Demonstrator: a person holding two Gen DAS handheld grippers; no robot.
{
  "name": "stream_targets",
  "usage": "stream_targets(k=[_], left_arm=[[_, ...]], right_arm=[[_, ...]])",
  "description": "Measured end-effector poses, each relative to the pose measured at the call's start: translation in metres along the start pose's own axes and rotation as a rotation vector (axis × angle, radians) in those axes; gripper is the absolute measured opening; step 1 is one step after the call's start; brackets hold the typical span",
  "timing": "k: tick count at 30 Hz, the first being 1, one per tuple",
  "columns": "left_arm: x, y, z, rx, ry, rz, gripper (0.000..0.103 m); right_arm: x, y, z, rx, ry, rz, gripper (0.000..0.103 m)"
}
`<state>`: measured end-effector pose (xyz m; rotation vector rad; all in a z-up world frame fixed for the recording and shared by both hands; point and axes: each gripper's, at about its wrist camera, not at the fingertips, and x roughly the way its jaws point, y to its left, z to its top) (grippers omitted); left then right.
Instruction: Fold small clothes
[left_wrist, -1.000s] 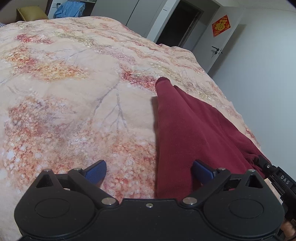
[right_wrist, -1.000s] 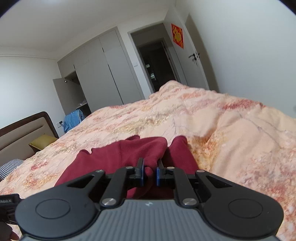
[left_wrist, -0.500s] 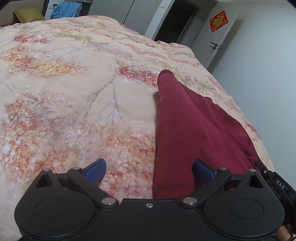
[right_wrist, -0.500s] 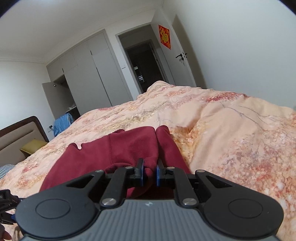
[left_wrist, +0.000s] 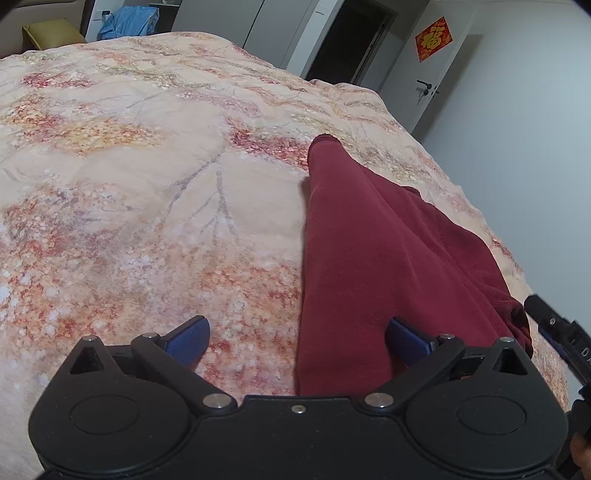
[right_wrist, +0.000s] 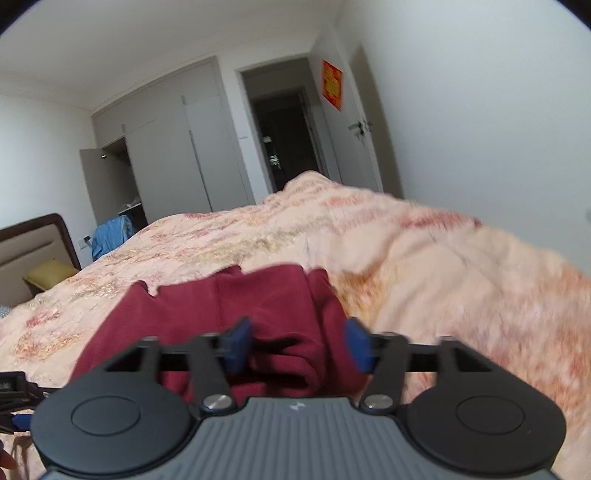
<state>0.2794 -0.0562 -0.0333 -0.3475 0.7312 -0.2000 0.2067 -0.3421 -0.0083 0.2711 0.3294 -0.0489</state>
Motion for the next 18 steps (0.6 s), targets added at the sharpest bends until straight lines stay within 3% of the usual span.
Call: stream_targets(k=[5, 9, 12, 16, 18], left_arm=[[-0.002, 0.001, 0.001, -0.006, 0.008, -0.009, 0.102], [-0.004, 0.003, 0.001, -0.016, 0.014, -0.02, 0.102], [-0.003, 0.002, 0.001, -0.009, 0.014, -0.019, 0.102], [-0.003, 0.001, 0.0, 0.001, 0.013, -0.018, 0.102], [-0.003, 0.002, -0.001, -0.002, 0.017, -0.026, 0.102]], right_arm=[[0.0, 0.026, 0.004, -0.096, 0.0, 0.047, 0.085], [0.013, 0.026, -0.007, -0.119, 0.073, -0.068, 0.085], [0.012, 0.004, -0.015, -0.033, 0.081, -0.154, 0.096], [0.01, -0.006, -0.022, -0.022, 0.091, -0.201, 0.095], [0.007, -0.003, -0.027, -0.038, 0.083, -0.271, 0.084]])
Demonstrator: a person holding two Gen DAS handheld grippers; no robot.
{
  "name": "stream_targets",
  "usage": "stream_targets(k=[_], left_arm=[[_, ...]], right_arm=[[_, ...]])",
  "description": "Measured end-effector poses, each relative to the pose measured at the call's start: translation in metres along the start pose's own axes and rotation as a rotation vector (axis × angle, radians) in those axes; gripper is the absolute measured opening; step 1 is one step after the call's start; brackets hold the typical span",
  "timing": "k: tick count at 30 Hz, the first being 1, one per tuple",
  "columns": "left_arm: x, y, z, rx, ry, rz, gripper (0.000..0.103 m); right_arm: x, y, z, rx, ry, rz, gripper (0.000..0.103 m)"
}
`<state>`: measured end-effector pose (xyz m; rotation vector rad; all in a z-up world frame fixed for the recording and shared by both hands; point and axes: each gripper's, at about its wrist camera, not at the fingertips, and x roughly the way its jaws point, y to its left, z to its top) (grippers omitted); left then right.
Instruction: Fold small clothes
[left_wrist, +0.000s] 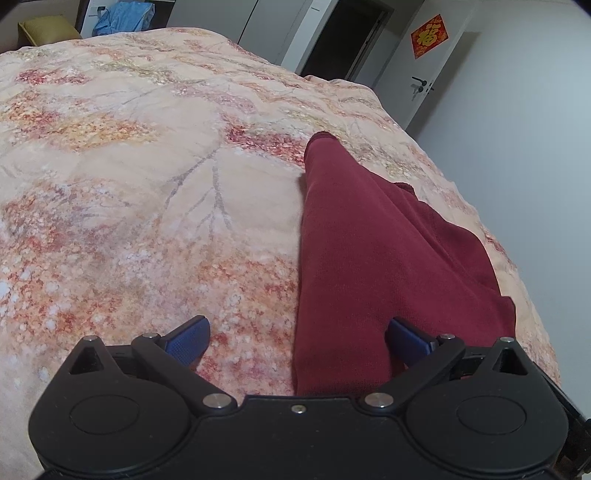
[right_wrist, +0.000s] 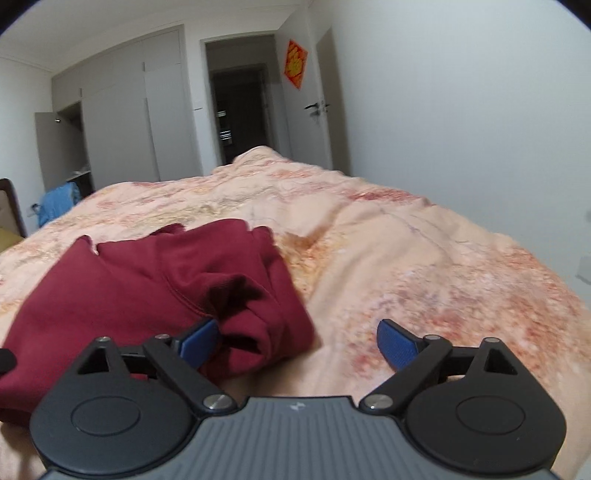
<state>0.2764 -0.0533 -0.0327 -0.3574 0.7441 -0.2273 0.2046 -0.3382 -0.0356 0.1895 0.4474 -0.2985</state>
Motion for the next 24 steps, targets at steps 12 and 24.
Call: stream_targets(k=[12, 24], left_arm=[[0.001, 0.001, -0.001, 0.0, -0.003, 0.002, 0.102], [0.002, 0.002, -0.001, 0.0, -0.001, 0.002, 0.102]], right_arm=[[-0.02, -0.011, 0.025, 0.049, -0.122, 0.143, 0.098], [0.053, 0.007, 0.052, -0.026, 0.071, 0.267, 0.053]])
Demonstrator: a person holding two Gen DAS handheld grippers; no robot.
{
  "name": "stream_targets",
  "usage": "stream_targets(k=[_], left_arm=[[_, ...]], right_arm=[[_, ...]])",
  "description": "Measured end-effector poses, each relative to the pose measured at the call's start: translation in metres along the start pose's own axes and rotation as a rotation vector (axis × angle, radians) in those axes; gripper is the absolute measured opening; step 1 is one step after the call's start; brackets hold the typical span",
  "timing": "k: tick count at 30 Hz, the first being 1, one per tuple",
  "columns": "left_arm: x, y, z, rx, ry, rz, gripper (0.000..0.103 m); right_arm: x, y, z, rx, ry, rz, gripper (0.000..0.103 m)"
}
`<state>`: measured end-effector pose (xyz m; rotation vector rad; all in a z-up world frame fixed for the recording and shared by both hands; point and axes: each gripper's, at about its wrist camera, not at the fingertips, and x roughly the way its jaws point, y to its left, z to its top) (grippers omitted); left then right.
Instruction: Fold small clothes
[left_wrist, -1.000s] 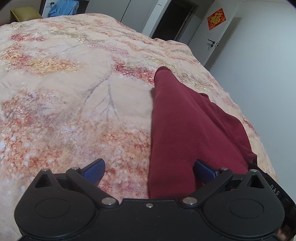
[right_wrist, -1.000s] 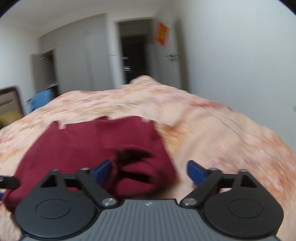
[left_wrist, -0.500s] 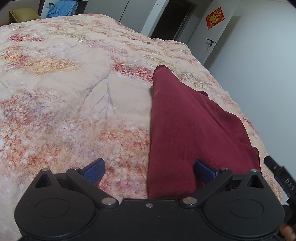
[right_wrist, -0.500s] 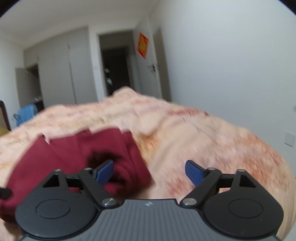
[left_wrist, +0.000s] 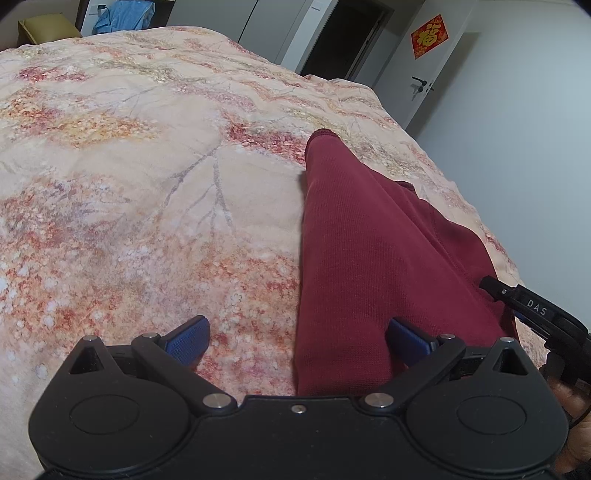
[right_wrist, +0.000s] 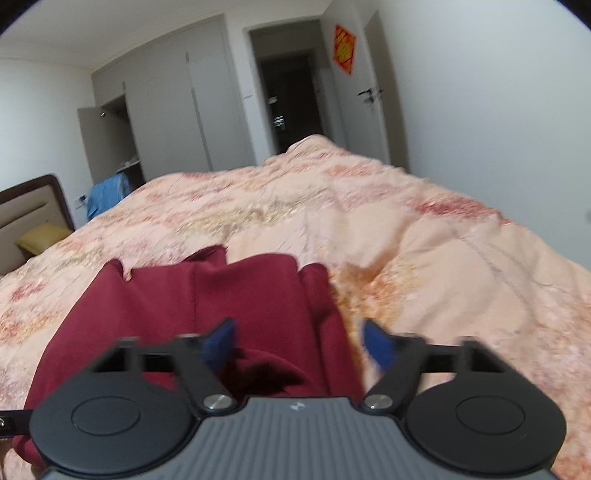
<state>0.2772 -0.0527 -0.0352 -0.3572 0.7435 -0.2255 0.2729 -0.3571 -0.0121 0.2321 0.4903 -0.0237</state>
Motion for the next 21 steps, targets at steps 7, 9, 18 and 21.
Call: stream_targets(k=[7, 9, 18, 21], left_arm=[[-0.002, -0.001, 0.002, 0.005, 0.009, -0.015, 0.102], [-0.006, 0.001, 0.006, 0.0, 0.017, -0.045, 0.102], [-0.019, 0.013, 0.049, 0.017, -0.043, -0.064, 0.102], [0.005, 0.007, 0.064, 0.073, -0.01, -0.096, 0.102]], right_arm=[[-0.01, 0.001, 0.001, -0.033, -0.049, 0.035, 0.009], [-0.014, -0.005, 0.002, -0.026, -0.059, 0.024, 0.007], [0.0, -0.024, -0.007, 0.017, -0.005, 0.012, 0.008], [0.002, -0.03, -0.003, 0.032, 0.015, 0.057, 0.021]])
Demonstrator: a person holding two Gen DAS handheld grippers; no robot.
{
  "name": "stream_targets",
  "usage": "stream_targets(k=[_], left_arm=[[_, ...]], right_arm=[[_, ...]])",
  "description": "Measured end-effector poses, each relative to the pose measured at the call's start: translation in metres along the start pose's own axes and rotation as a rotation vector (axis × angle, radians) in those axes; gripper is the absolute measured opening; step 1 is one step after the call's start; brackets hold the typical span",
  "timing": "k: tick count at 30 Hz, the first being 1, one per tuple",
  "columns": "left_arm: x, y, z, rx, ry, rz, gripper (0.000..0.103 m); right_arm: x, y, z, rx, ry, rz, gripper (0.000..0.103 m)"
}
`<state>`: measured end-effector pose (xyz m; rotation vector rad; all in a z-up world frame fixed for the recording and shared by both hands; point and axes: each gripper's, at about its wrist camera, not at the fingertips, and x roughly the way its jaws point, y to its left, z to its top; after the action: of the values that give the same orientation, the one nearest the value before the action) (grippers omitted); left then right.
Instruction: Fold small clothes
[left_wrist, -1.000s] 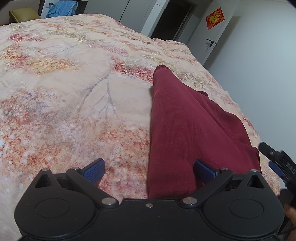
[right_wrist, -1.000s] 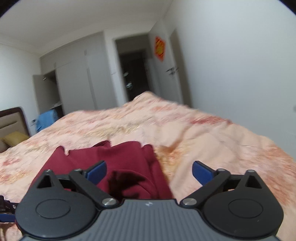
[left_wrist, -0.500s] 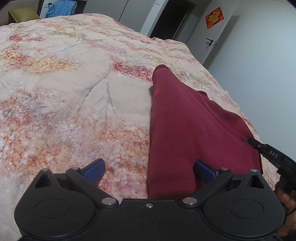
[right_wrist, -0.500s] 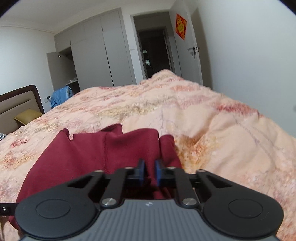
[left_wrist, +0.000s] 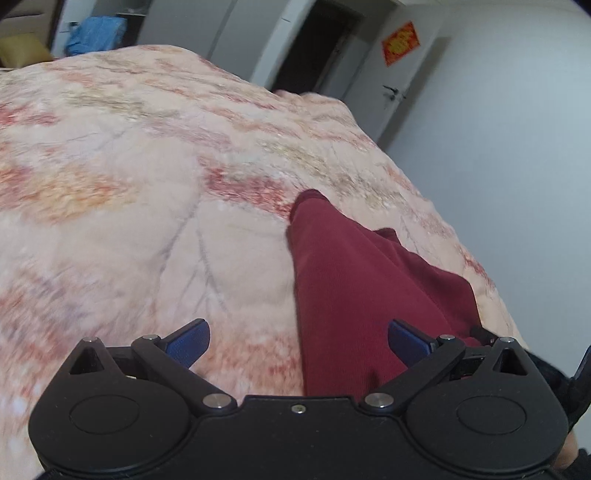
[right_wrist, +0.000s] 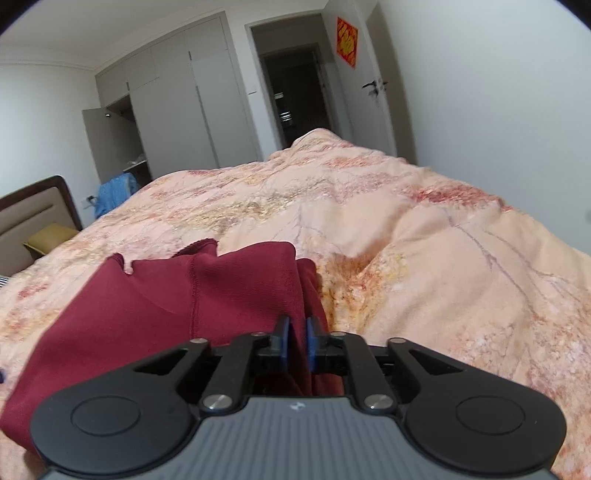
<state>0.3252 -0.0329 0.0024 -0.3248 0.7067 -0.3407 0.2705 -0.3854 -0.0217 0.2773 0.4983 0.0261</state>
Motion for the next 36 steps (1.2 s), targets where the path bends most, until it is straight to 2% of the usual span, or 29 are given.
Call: stream_targets(k=[1, 2, 3, 5, 8, 11, 16, 19, 20, 21, 23, 24, 26, 29, 33, 36], left_arm=[[0.011, 0.0, 0.004, 0.005, 0.029, -0.014, 0.102], [0.023, 0.0, 0.007, 0.005, 0.058, -0.03, 0.102], [0.034, 0.001, 0.009, 0.002, 0.088, -0.039, 0.102], [0.05, 0.003, 0.011, -0.005, 0.13, -0.055, 0.102], [0.061, 0.001, 0.011, 0.004, 0.145, -0.09, 0.102], [0.066, -0.005, 0.012, 0.029, 0.156, -0.096, 0.102], [0.07, -0.013, 0.014, 0.061, 0.176, -0.098, 0.1], [0.071, -0.018, 0.016, 0.069, 0.191, -0.103, 0.091], [0.071, -0.019, 0.017, 0.071, 0.194, -0.11, 0.083], [0.07, -0.022, 0.018, 0.074, 0.196, -0.119, 0.079], [0.067, -0.028, 0.019, 0.081, 0.191, -0.112, 0.072], [0.066, -0.031, 0.02, 0.09, 0.188, -0.102, 0.07], [0.064, -0.037, 0.021, 0.107, 0.175, -0.088, 0.051], [0.056, -0.04, 0.026, 0.109, 0.158, -0.089, 0.038], [0.039, -0.03, 0.044, 0.072, 0.134, -0.134, 0.033], [0.021, -0.02, 0.06, 0.086, 0.087, -0.101, 0.032]], right_arm=[[0.0, -0.004, 0.003, 0.011, 0.005, 0.019, 0.028], [0.0, -0.007, 0.005, 0.022, 0.011, 0.034, 0.046], [0.001, -0.01, 0.008, 0.032, 0.02, 0.054, 0.058], [0.004, -0.015, 0.014, 0.048, 0.038, 0.096, 0.059], [0.013, -0.016, 0.021, 0.05, 0.079, 0.139, 0.07], [0.026, -0.013, 0.023, 0.032, 0.117, 0.148, 0.071], [0.034, -0.012, 0.015, 0.066, 0.131, 0.15, 0.062], [0.029, -0.01, 0.01, 0.066, 0.105, 0.147, 0.047], [0.027, -0.009, 0.01, 0.061, 0.097, 0.148, 0.035], [0.024, -0.007, 0.01, 0.055, 0.09, 0.151, 0.025], [0.02, -0.003, 0.012, 0.033, 0.078, 0.148, 0.018], [0.017, 0.001, 0.013, 0.014, 0.071, 0.148, 0.016], [0.008, 0.008, 0.016, -0.02, 0.046, 0.146, 0.016], [-0.005, 0.02, 0.023, -0.046, 0.001, 0.164, 0.015], [-0.017, 0.039, 0.038, -0.072, -0.045, 0.213, 0.015], [-0.022, 0.06, 0.048, -0.098, -0.084, 0.254, 0.015]])
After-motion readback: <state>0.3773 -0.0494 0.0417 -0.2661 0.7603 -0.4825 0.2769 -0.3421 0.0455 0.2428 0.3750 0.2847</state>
